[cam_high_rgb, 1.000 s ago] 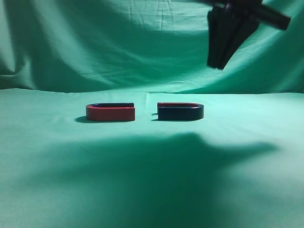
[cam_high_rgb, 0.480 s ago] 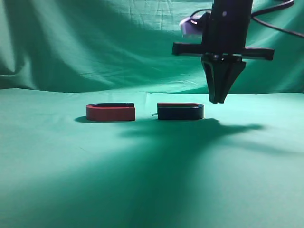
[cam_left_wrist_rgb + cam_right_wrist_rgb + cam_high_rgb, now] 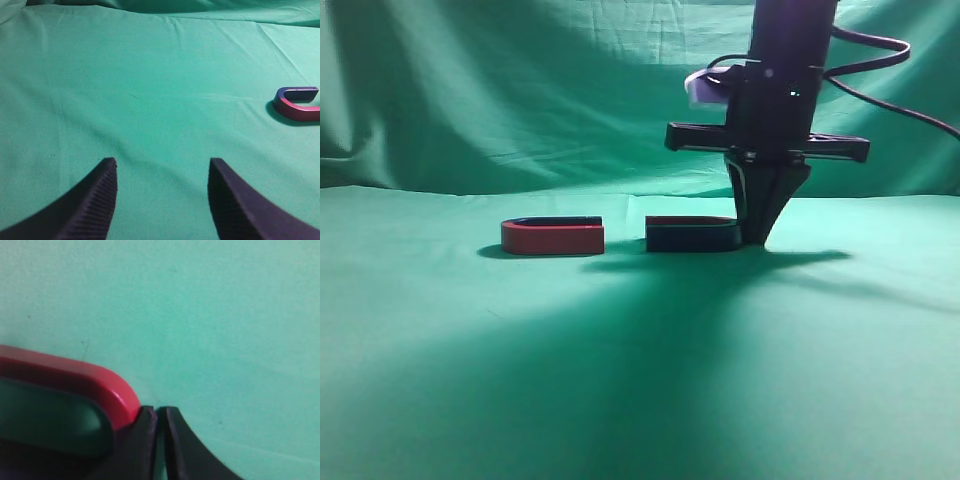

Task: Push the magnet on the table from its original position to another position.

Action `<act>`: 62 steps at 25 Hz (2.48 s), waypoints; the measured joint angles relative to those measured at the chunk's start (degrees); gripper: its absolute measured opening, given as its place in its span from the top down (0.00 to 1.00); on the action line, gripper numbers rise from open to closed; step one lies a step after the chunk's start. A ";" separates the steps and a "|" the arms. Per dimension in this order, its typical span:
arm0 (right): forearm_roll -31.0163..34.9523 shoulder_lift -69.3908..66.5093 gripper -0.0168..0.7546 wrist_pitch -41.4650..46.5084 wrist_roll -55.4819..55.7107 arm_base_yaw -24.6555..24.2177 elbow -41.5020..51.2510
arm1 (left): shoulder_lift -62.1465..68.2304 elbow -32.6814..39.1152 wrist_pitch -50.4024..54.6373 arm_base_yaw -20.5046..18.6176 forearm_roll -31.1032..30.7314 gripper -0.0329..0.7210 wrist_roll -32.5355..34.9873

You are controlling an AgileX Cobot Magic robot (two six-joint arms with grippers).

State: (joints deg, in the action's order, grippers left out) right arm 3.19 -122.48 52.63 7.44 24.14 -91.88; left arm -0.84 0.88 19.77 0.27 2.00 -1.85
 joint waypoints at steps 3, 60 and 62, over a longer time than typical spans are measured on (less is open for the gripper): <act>0.48 -0.25 0.34 -0.88 -0.10 0.67 -0.08 | 0.00 0.00 0.00 0.00 0.00 0.46 0.00; -0.19 94.44 0.34 6.64 -0.76 3.19 36.37 | 0.00 0.00 0.00 0.00 0.00 0.46 0.00; 0.22 99.05 0.98 9.17 -0.89 3.19 37.96 | 0.00 0.00 0.00 0.00 0.00 0.46 0.00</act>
State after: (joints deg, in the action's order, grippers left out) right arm 3.41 -23.43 61.80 6.55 27.32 -53.92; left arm -0.84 0.88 19.77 0.27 2.00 -1.85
